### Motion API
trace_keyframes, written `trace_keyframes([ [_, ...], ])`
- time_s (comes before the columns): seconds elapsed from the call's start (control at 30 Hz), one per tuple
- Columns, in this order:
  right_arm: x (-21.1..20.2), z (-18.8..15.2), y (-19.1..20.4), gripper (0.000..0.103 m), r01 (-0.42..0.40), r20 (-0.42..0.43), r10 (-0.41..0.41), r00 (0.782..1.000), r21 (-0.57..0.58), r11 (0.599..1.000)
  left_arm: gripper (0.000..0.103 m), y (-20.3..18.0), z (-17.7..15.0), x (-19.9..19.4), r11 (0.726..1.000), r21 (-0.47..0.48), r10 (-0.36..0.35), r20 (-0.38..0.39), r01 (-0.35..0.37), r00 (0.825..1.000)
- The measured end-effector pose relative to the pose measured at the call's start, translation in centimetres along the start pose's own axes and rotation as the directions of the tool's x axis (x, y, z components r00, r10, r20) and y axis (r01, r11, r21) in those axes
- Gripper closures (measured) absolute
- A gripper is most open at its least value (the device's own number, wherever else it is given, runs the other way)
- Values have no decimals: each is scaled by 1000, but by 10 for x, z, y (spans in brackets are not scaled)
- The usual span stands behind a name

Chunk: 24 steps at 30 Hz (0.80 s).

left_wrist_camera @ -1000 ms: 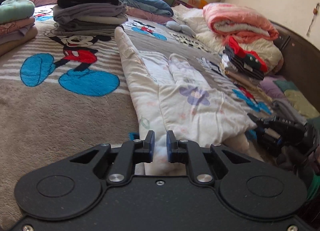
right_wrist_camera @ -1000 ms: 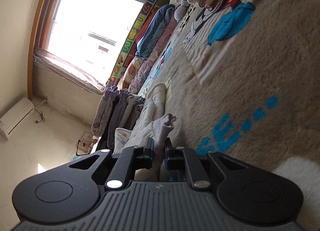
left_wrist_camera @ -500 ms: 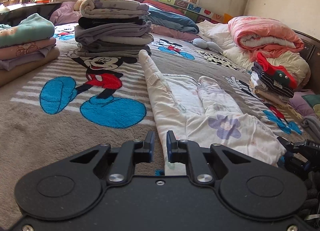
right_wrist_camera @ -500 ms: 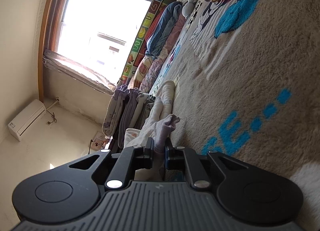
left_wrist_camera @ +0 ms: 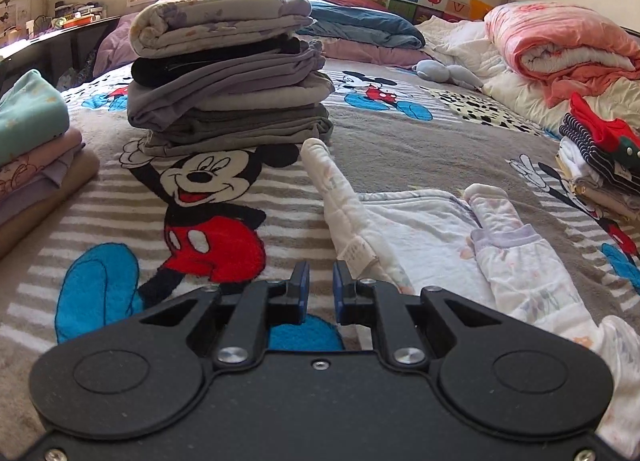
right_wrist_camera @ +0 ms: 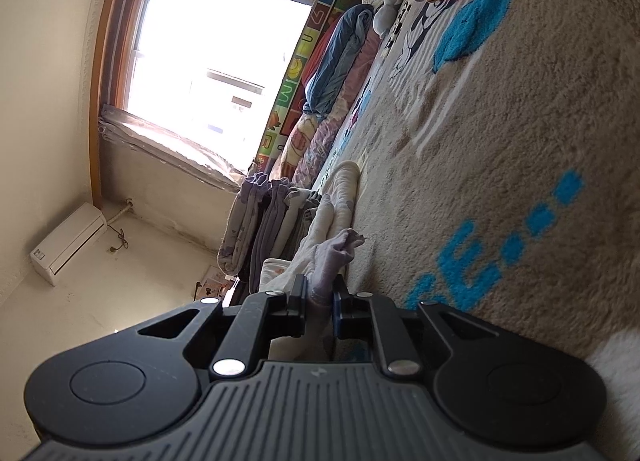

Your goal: Fold clothes

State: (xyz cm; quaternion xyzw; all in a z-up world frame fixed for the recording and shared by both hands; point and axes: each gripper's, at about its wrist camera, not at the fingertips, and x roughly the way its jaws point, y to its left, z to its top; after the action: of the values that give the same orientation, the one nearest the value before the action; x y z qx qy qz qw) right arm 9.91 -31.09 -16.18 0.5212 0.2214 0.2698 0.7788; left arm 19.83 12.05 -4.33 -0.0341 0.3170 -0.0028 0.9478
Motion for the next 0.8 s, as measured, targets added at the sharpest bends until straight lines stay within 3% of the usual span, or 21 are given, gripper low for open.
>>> trace_keyframes([
  [0.1,0,0,-1,87,-12,0,12,1000,2,1000,93,1,7,19,999,18,35,-14,-35,999],
  [0.3,-3,0,-5,87,-40,4,40,999,10,999,93,-10,20,33,1000,19,-19,13,19,1000],
  [0.4,-4,0,-5,87,-47,1,47,999,11,999,93,-32,22,42,990,138,-8,6,7,1000],
  [0.8,-3,-1,-5,87,-68,-12,69,998,9,998,93,-51,38,81,946,323,30,-39,-16,999],
])
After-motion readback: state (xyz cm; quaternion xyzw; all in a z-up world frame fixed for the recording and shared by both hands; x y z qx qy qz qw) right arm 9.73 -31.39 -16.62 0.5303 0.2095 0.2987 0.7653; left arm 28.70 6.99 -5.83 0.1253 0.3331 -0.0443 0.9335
